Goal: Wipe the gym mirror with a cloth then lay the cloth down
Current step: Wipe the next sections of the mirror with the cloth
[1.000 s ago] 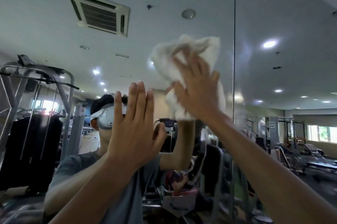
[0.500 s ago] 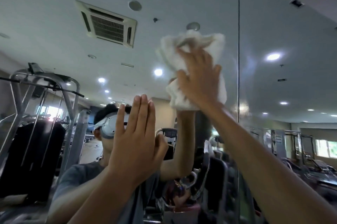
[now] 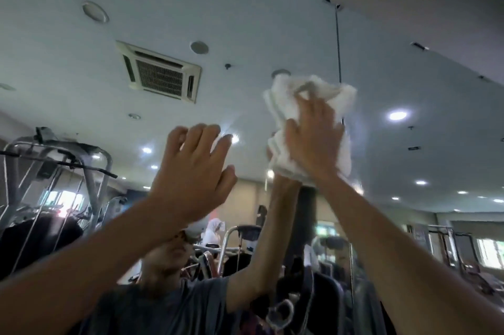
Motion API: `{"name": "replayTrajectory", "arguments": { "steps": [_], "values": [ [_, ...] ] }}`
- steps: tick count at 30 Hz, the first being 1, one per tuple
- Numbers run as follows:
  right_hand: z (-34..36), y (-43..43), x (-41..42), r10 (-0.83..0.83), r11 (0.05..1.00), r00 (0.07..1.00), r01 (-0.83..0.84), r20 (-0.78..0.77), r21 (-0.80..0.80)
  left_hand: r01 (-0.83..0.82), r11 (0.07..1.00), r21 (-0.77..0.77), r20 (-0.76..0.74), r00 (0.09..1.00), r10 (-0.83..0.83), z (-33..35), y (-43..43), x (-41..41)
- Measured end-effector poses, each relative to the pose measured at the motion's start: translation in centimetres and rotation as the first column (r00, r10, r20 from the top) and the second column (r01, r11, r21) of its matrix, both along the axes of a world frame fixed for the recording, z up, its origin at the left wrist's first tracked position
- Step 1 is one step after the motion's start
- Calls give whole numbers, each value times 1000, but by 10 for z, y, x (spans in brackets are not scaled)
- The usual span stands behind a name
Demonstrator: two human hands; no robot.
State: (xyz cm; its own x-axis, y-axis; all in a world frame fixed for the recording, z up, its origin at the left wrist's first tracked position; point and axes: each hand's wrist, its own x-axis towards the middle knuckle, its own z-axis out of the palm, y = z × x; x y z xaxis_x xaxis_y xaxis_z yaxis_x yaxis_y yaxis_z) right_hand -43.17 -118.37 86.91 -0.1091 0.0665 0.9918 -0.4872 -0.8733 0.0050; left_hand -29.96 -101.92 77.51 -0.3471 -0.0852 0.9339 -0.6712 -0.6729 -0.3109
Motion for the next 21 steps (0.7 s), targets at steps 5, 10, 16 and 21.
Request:
{"name": "replayTrajectory", "arguments": {
  "steps": [5, 10, 16, 21],
  "values": [
    [-49, -31, -25, -101, 876, 866, -155, -490, -456, -113, 994, -6, -80, 990, 112, 66, 10, 3],
    [21, -81, -56, 31, 982, 961, -81, -276, -171, -119, 988, 101, -183, 974, 136, 68, 1, 11],
    [87, -1, 9, -57, 997, 988, 49, 144, 62, -63, 997, 39, -122, 990, 67, 70, -2, 16],
    [36, -44, -27, -86, 855, 912, -138, -400, -499, -22, 1000, -5, -70, 997, 21, 71, -4, 15]
  ]
}}
